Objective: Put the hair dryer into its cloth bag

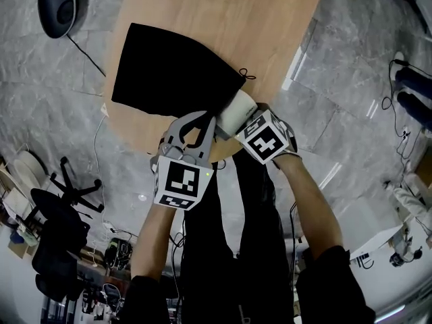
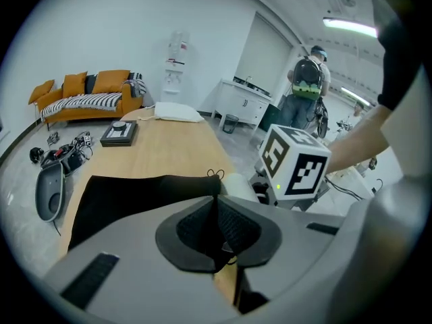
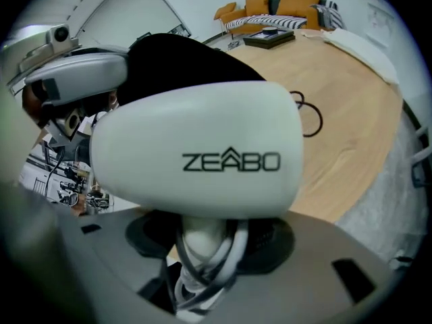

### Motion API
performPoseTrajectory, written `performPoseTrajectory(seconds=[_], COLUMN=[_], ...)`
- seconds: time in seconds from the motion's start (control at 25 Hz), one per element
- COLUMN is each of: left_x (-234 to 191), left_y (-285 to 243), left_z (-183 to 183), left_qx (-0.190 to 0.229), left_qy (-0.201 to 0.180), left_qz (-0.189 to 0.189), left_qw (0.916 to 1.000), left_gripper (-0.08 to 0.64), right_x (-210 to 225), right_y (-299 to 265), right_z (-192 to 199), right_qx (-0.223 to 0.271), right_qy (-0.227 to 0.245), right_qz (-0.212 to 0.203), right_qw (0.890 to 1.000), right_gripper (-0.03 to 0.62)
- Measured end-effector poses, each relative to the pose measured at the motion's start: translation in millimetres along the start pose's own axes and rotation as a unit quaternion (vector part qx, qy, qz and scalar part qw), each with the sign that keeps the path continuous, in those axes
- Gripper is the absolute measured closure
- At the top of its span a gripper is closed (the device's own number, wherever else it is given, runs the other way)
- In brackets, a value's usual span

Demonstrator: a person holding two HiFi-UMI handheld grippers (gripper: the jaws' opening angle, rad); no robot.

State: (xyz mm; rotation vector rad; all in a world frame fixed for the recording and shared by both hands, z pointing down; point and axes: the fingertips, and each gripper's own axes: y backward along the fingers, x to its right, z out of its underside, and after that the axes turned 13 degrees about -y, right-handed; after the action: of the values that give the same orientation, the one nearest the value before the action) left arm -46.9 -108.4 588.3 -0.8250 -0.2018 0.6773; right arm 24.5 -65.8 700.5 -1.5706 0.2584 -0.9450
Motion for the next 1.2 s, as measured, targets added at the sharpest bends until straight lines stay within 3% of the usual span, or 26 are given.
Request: performPoseTrajectory(seconds=[0.28,0.52,0.64,0.8,1.0,1.2], left_x=[4,0,1,0,-5,-6], left_y=[3,4,0,-1,0,-2], left_z=[23,19,7,10,24,30], left_qx=[-0.039,-0.019,0.004,0.003,-0.002,-0.005], left_qy=[-0.021,0.015,0.043,0.059,0.083,0.089], left_qz=[0.025,0.049,0.053,0.058,0.068,0.069], left_qw=[0.9987,0.9985,0.9976,0.9965,0.9942,0.9937], left_gripper=[0.534,0.534,0.534,0.534,0.534,0.534], right_x=[6,15,7,-10,-12,-9], right_y=[-1,-4,-12,-20,-26,-33], right_z=[-12,-17,-16,-16,-36,-47], right_qx=[-0.037,-0.055,-0.085,-0.125,-0.087,-0.020], right_qy=[0.019,0.014,0.033,0.055,0.074,0.154], right_qz=[0.029,0.067,0.061,0.040,0.034,0.093], right_qw=[0.999,0.996,0.994,0.990,0.993,0.984], right_gripper=[0.356,0.356,0.354,0.353,0.348,0.340])
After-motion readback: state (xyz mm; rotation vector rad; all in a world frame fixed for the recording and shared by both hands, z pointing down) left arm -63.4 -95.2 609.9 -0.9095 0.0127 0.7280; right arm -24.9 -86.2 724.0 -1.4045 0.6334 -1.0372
